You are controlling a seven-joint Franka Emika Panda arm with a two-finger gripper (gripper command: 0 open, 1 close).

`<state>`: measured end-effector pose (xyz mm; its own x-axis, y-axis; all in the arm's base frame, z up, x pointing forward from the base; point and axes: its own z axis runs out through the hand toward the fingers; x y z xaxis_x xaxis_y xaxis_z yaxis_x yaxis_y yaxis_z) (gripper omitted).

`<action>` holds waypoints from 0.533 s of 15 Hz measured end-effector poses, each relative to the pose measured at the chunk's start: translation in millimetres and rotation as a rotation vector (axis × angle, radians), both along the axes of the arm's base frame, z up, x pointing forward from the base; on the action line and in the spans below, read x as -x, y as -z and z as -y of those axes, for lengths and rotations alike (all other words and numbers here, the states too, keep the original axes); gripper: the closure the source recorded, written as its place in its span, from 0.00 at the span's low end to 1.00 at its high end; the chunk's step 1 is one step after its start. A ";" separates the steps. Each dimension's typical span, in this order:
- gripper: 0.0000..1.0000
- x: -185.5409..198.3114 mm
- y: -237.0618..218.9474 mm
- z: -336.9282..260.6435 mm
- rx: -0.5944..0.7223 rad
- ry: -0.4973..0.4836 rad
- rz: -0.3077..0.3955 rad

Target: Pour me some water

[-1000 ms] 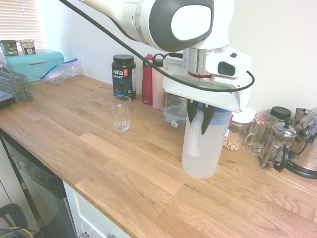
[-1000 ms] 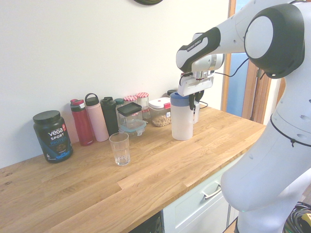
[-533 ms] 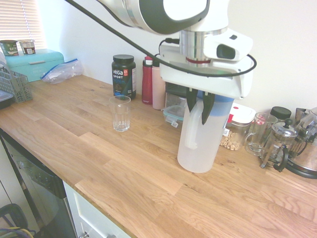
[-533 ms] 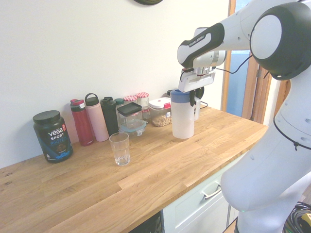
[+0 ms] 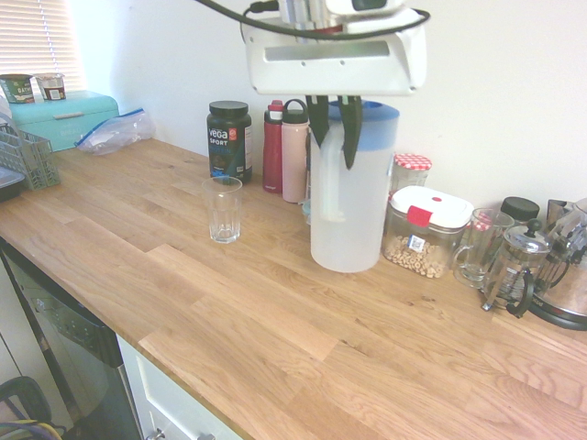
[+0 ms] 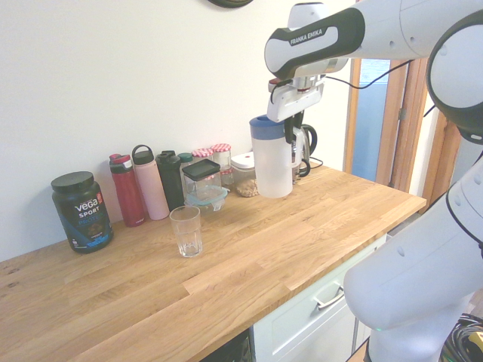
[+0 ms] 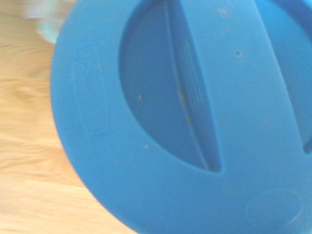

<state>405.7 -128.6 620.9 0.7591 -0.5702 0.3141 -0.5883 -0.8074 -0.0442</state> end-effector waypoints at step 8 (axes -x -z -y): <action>1.00 -13.5 8.7 -136.4 0.142 -0.253 -0.119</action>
